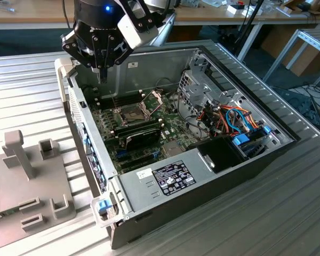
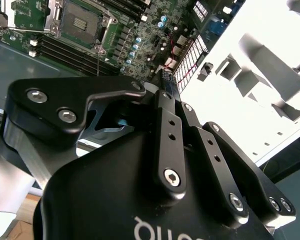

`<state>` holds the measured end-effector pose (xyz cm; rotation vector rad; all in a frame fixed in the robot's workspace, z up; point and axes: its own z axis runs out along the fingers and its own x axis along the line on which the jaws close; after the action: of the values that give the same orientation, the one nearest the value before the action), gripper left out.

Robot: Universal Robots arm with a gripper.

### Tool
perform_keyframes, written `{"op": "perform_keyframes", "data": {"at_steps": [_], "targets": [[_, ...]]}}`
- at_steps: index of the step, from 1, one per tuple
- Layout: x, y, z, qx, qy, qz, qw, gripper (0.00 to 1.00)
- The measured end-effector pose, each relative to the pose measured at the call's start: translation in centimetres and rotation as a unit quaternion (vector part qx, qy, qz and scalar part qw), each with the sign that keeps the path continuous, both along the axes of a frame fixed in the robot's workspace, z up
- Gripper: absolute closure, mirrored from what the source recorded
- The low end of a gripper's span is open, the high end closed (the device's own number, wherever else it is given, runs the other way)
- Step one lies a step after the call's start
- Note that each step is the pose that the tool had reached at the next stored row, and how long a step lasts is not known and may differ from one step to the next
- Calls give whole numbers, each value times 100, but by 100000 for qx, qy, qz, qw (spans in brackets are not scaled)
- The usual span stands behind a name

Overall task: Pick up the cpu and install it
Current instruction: 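Reach for the cpu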

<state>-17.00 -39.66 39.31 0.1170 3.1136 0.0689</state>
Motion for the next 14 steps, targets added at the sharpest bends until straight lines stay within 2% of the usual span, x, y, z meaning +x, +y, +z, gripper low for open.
{"op": "perform_keyframes", "data": {"at_steps": [14], "targets": [[-91, 0, 0, -1, 1, 3, 100000, 89]]}}
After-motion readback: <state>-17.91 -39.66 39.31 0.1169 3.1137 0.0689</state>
